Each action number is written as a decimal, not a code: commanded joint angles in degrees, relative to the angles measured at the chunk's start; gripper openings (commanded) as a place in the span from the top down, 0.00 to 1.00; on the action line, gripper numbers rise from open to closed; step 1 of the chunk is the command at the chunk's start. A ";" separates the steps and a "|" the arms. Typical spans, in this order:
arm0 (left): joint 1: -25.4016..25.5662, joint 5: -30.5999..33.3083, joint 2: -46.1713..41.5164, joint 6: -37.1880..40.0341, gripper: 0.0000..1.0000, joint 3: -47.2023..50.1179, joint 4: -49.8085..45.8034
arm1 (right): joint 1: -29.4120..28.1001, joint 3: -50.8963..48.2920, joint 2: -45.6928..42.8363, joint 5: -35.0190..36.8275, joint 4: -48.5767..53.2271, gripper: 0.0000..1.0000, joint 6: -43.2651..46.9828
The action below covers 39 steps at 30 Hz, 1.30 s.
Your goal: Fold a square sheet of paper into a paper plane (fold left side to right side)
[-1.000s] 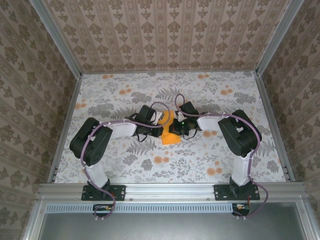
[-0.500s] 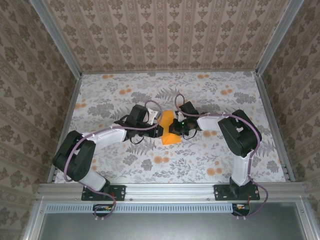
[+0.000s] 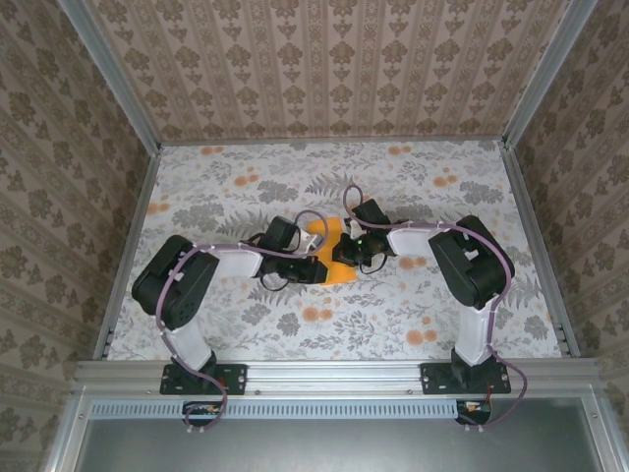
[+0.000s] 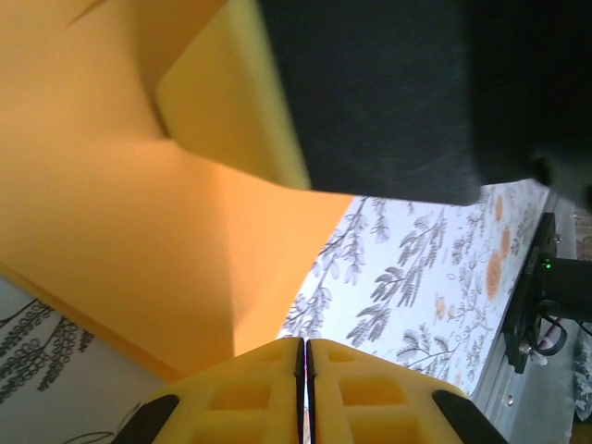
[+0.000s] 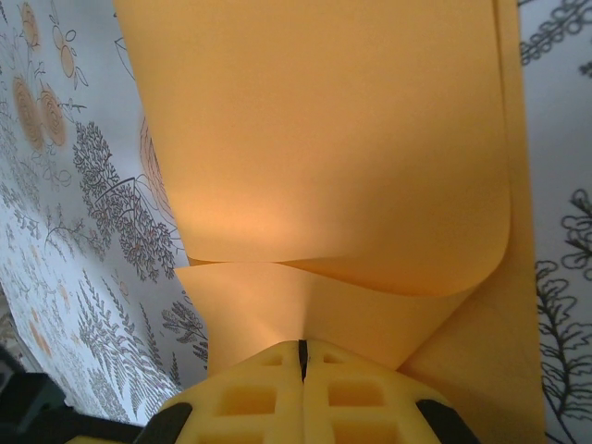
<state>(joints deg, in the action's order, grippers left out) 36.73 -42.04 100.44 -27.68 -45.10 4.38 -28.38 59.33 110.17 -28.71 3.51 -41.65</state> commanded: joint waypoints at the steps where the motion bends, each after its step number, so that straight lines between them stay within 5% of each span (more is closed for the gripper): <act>1: 0.27 0.42 1.19 -0.05 0.89 -1.41 0.40 | -0.23 0.35 1.37 2.42 5.10 1.00 1.39; 39: 1.34 4.82 -3.81 -0.71 0.98 5.60 -3.57 | -0.19 1.58 1.50 3.05 7.04 1.00 2.35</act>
<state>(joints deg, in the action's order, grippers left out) 37.54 -37.63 98.80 -27.53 -41.39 3.73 -28.49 60.42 110.15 -28.51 6.61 -40.42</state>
